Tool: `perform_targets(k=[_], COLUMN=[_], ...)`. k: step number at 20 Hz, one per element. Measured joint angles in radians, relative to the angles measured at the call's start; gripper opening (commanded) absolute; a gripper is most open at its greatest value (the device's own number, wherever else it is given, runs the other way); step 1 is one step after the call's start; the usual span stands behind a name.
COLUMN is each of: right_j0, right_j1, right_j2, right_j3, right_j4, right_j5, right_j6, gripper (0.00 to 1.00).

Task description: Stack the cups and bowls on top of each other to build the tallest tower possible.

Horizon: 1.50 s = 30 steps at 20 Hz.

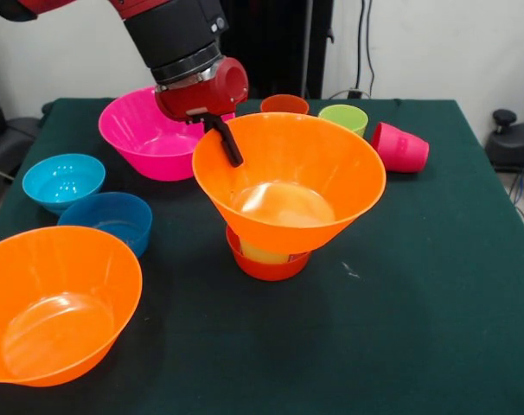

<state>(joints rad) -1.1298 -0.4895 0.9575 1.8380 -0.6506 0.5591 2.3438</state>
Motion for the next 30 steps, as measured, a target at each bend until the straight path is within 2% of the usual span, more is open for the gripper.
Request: perform_targets(k=[15,30], right_j0=[-0.047,-0.048], right_j1=[0.000,0.000], right_j2=[0.000,0.001], right_j3=[-0.031,-0.031], right_j4=[0.000,0.000], right_j5=[0.000,0.000], right_j6=[-0.019,-0.019], gripper=[0.00,0.00])
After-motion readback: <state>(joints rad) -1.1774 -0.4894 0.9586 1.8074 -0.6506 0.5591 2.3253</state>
